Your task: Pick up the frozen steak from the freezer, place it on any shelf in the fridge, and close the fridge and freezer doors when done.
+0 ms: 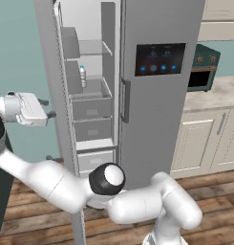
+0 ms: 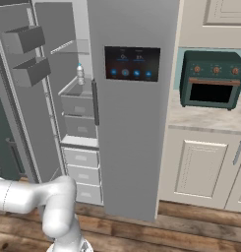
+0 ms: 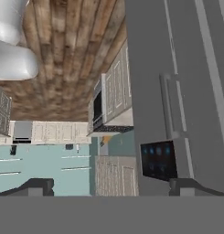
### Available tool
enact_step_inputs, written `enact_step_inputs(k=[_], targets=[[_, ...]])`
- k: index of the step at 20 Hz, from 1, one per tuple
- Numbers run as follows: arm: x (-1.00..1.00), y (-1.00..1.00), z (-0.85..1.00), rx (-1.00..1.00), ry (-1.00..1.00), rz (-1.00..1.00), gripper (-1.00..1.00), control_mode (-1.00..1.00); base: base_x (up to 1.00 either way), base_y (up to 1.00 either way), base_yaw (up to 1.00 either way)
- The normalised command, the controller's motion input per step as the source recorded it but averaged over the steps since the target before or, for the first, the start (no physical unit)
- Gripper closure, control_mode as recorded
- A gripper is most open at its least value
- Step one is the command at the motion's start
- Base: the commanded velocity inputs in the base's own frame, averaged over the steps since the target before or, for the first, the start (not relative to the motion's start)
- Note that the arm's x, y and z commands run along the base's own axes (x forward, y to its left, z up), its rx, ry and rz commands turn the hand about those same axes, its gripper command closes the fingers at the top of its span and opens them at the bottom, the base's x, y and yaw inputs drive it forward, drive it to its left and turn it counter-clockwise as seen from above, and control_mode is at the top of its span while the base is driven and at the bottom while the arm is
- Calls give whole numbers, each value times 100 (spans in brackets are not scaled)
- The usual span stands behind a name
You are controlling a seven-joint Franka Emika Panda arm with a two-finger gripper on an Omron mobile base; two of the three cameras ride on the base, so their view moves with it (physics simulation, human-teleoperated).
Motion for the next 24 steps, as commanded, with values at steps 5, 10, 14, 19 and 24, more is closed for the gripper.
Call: enact_step_inputs(k=[5,10,14,19,24], targets=[[0,-46,0,0,0,0,-100,-100,0,0,0],[0,-40,0,0,0,0,-100,-100,0,0,0],[13,-51,-2,0,0,3,-100,-100,0,0,0],[-46,-23,-6,-3,-3,12,-100,-100,0,0,0],[-90,6,0,-6,-2,10,-100,-100,0,0,0]])
